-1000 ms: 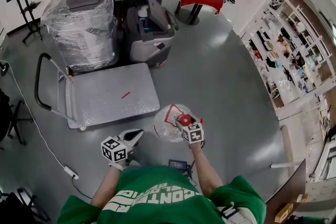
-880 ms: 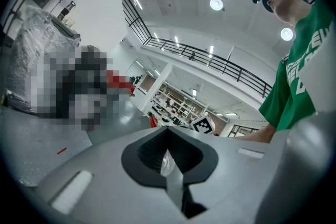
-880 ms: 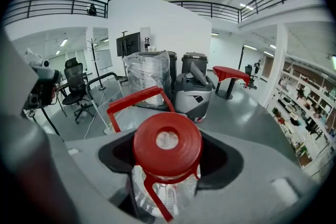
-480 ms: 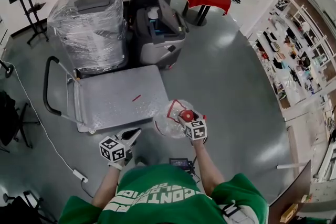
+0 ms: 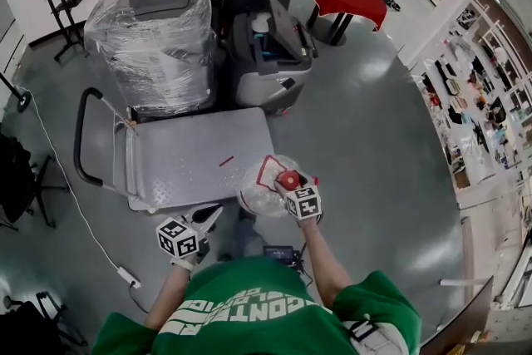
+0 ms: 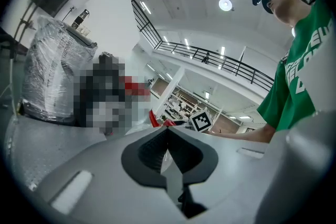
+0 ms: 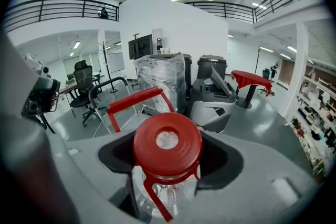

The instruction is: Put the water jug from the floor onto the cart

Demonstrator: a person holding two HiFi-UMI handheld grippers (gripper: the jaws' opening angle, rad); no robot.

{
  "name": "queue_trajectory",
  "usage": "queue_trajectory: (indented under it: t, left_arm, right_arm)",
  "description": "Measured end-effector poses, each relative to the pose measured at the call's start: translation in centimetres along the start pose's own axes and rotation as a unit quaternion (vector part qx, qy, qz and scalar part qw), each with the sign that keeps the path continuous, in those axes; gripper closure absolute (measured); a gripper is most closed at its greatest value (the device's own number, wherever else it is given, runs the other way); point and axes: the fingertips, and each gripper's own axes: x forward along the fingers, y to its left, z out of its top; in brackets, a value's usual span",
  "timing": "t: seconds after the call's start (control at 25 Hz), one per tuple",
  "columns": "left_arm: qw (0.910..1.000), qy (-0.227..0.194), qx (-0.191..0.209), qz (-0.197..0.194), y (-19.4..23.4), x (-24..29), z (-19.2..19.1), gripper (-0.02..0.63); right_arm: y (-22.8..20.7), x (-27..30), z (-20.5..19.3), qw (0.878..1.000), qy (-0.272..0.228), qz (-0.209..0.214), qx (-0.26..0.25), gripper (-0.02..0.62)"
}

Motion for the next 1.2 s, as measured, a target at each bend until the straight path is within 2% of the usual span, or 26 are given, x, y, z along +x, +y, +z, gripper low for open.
queue_trajectory:
  t: [0.52,1.0,1.2]
  left_arm:
    - [0.9990,-0.016,0.004,0.041,5.9,7.1,8.2,0.594]
    - [0.9965,-0.020,-0.007,0.081,8.6,11.9,10.2,0.594]
    - [0.9961,-0.018,-0.016,0.085,9.1,12.8,10.4,0.594]
  right_arm:
    - [-3.7,8.2,7.5,0.996,0.014,0.062,-0.055,0.294]
    - [-6.0,13.2,9.9,0.988,0.028,0.116,-0.100,0.293]
    - [-6.1,14.6,10.0,0.986,0.039,0.128,-0.099,0.293]
